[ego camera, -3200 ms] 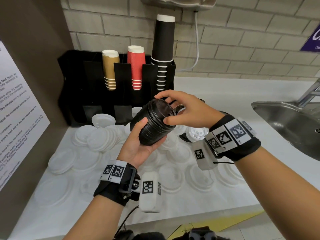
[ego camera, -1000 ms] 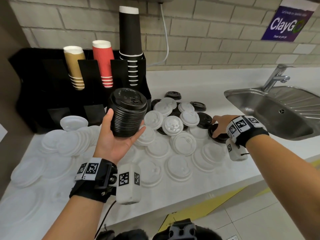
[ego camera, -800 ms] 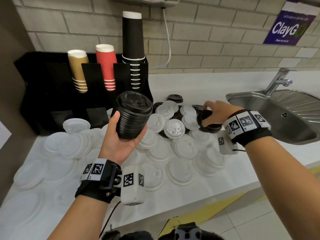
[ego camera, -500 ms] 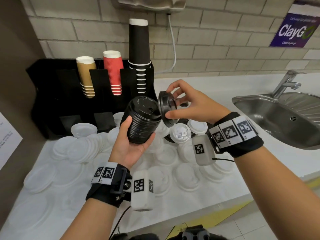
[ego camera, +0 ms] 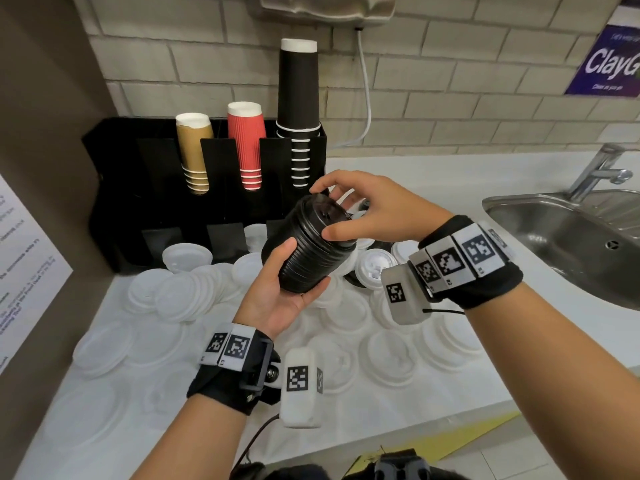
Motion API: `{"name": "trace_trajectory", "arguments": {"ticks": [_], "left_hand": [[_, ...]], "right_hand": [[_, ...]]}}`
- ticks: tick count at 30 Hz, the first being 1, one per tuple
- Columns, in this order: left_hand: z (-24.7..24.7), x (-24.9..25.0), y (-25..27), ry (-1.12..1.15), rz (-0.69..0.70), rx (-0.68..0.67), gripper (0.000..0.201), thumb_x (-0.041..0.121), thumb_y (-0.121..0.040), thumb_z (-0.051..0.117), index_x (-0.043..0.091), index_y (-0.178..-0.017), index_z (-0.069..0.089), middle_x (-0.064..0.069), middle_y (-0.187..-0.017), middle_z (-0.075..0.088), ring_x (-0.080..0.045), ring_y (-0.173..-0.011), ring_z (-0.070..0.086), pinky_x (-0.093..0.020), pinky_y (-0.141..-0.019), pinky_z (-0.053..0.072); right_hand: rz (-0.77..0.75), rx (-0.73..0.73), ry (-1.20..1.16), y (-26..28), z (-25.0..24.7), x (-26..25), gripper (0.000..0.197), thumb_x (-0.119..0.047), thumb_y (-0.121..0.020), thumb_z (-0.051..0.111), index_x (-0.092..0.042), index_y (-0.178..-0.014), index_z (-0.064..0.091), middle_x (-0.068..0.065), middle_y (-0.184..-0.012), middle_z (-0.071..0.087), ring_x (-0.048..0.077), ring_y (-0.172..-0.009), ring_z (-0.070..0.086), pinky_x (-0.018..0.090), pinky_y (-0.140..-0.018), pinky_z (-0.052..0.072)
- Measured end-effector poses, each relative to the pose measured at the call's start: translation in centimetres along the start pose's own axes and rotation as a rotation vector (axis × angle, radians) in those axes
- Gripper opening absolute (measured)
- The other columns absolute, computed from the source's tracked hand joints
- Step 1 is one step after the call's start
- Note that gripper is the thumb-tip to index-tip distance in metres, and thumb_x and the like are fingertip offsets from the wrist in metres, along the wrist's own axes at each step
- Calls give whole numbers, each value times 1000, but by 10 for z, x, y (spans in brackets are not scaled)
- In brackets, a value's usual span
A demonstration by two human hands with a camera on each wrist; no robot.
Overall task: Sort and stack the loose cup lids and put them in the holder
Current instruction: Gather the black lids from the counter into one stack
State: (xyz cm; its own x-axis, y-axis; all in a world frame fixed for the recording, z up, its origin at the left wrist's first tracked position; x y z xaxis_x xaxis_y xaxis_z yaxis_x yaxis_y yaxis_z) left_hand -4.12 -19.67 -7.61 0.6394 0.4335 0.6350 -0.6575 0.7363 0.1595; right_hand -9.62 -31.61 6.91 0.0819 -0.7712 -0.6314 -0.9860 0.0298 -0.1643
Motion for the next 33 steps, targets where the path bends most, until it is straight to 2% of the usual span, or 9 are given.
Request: {"name": "trace_trajectory", "arguments": {"ticks": [7, 14, 16, 19, 21, 23, 25, 28, 33], "left_hand": [[-1, 1, 0, -4, 3, 8, 73, 41, -54, 82, 17, -120, 61, -8, -108, 73, -22, -97, 71, -34, -68, 58], [2, 0, 2, 36, -8, -3, 74, 42, -54, 83, 17, -121, 62, -12, -116, 70, -27, -107, 67, -34, -70, 58], [1, 2, 2, 57, -11, 3, 82, 43, -59, 80, 15, -132, 56, -15, -128, 64, -31, -119, 60, -35, -71, 58], [-5, 9, 3, 118, 17, 20, 73, 41, -74, 69, 12, -138, 50, -18, -136, 57, -32, -124, 56, -35, -72, 59], [-8, 15, 5, 126, 41, 16, 65, 41, -77, 64, 12, -134, 54, -17, -135, 59, -32, -121, 58, -34, -72, 59], [-11, 21, 7, 128, 61, 11, 59, 42, -76, 64, 12, -127, 59, -17, -132, 61, -32, -121, 58, -34, -71, 59], [-13, 26, 10, 124, 75, 16, 54, 43, -76, 64, 13, -121, 62, -16, -131, 62, -32, -122, 58, -34, -71, 59], [-18, 30, 14, 118, 91, 37, 55, 42, -76, 65, 13, -122, 62, -16, -129, 63, -32, -121, 59, -34, -71, 59], [-23, 35, 17, 111, 108, 72, 61, 41, -76, 64, 11, -129, 58, -17, -131, 62, -32, -120, 59, -34, -71, 59]], "right_hand": [[-11, -49, 17, -4, 1, -1, 50, -17, -76, 76, -28, -121, 58, -2, -109, 60, 12, -95, 59, 3, -69, 43], [-12, -39, 11, -3, 3, 2, 56, -33, -74, 79, -34, -123, 54, -9, -110, 54, 3, -96, 56, 4, -69, 43], [48, 10, -19, -2, -5, 12, 54, -44, -76, 74, -38, -125, 52, -10, -113, 53, 4, -100, 57, 10, -76, 44], [190, 104, 53, -2, -19, 44, 33, -41, -85, 66, -26, -114, 60, -3, -111, 61, 14, -103, 60, 26, -89, 49], [358, -58, 314, -2, -11, 75, 34, -40, -87, 64, -17, -113, 62, 1, -114, 61, 20, -108, 58, 27, -90, 45], [505, -244, 539, -1, 6, 107, 49, -48, -86, 62, -14, -122, 57, 3, -124, 58, 23, -116, 53, 28, -92, 40], [573, -279, 630, -3, 20, 129, 67, -56, -82, 61, -13, -131, 47, 7, -129, 56, 26, -118, 52, 33, -96, 42], [595, -301, 749, -6, 39, 148, 93, -68, -64, 66, -15, -133, 33, 7, -112, 59, 30, -107, 55, 36, -81, 47], [528, -348, 736, -11, 50, 148, 86, -51, -55, 67, -23, -126, 28, 1, -91, 51, 26, -84, 57, 37, -65, 50]]}}
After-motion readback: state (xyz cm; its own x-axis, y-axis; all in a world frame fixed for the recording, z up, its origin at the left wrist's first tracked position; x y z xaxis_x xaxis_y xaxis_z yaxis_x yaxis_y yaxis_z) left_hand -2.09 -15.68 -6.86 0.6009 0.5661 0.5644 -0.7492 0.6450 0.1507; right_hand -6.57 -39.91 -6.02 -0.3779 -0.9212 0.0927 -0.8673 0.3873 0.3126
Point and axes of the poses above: each hand's wrist, its own y-axis away from the middle knuckle, its own z-axis out of the palm, x = y × z, the point moved 5 cm from there along -y, towards the middle knuckle
